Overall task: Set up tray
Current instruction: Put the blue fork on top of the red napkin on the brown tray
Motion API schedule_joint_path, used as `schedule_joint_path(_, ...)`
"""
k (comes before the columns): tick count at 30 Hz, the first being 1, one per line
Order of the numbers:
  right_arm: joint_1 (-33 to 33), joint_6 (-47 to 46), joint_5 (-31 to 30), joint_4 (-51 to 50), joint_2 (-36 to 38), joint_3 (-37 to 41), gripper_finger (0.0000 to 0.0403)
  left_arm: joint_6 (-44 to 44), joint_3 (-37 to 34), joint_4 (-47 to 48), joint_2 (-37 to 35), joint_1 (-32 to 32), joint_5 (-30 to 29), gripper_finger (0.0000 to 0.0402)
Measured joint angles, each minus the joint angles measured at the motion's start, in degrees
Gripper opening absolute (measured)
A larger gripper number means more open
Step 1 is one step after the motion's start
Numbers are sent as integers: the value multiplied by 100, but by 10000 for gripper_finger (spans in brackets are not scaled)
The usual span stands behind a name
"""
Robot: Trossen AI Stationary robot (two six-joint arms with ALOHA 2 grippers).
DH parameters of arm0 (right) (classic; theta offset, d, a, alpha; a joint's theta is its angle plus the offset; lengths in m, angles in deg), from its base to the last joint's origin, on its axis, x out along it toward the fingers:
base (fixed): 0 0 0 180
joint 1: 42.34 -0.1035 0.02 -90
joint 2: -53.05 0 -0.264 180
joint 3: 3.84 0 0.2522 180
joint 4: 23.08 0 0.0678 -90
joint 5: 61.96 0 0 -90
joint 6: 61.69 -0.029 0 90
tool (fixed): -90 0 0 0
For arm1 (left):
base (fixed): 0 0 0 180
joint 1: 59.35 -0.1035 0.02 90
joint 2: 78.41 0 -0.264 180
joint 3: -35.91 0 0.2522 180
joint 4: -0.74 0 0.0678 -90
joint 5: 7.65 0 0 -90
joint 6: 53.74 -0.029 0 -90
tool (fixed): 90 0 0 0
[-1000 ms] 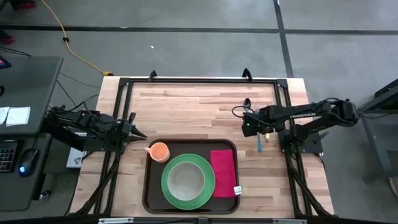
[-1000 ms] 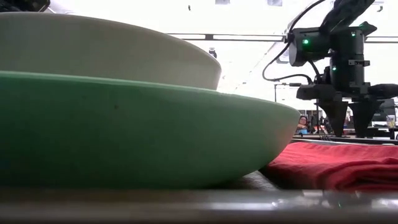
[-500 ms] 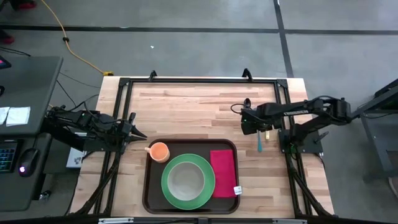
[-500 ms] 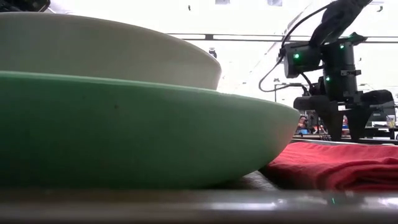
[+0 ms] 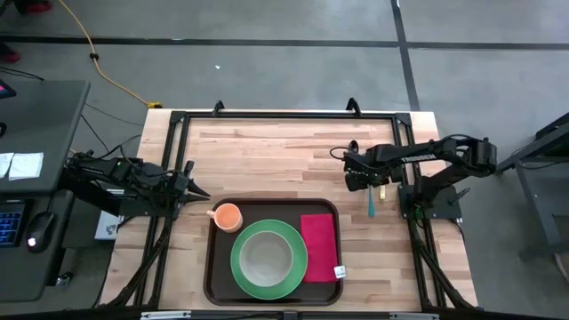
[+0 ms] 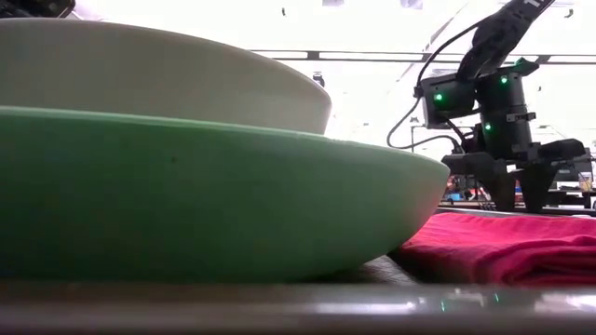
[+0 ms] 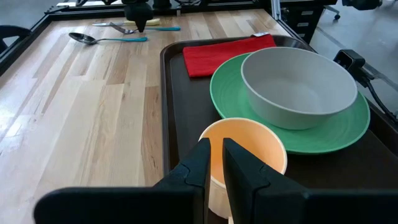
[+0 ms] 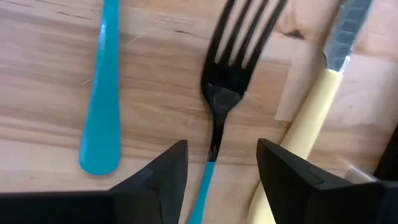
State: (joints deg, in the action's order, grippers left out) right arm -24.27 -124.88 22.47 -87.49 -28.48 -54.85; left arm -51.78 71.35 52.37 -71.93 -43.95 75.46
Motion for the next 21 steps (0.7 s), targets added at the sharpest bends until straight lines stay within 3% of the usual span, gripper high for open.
schedule_joint_path(6,90,25,407,692,31,387,156,2,0,-1,-2,0,3,74)
schedule_joint_path(21,86,-101,287,659,48,415,145,132,0,-2,-2,1,5,74)
